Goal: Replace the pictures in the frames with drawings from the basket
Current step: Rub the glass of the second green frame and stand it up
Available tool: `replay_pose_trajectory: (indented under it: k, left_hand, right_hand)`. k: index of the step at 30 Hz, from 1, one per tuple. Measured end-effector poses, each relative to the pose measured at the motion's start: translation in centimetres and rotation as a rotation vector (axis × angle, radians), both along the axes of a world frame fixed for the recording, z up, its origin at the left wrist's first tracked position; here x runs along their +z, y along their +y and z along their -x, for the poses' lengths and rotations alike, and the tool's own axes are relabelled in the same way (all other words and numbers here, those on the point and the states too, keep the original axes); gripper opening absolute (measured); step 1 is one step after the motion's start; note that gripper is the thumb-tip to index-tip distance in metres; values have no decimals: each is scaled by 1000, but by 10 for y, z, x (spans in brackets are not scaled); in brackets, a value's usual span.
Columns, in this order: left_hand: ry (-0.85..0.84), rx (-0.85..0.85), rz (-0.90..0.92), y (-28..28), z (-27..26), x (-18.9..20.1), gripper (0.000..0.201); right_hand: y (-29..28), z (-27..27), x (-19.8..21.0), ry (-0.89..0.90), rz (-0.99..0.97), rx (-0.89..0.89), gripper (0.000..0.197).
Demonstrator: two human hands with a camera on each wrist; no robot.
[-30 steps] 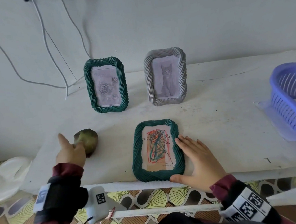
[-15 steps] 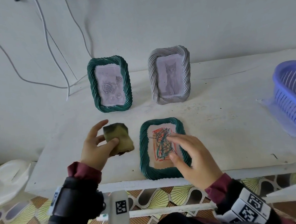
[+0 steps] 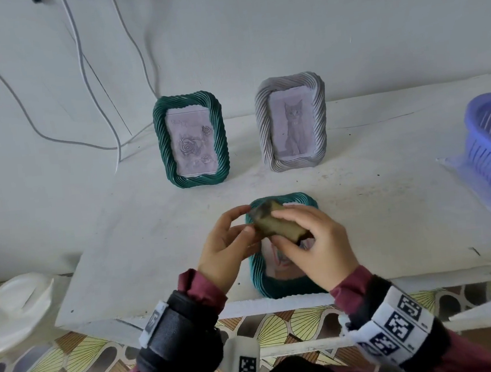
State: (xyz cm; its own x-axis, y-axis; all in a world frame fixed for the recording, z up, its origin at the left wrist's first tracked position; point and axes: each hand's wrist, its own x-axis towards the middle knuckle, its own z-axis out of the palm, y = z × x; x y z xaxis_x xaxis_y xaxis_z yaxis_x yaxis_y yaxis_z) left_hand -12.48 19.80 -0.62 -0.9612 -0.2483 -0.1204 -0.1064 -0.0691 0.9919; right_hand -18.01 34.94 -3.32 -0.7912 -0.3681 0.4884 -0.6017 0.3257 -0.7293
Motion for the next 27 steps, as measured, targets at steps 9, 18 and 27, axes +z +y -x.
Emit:
replay_pose_trajectory:
  k: [9,18,27]
  left_hand:
    - [2,-532,1070,-29,-3,-47,114]
    - [11,-504,1185,-30,-6,-49,110]
    - [15,-480,1235,-28,-9,-49,112]
  right_hand:
    - [33,20,10,-100,-397,96,37]
    - [21,28,17,-144,-524,132,40]
    - [28,30,50,-67,-367,8,35]
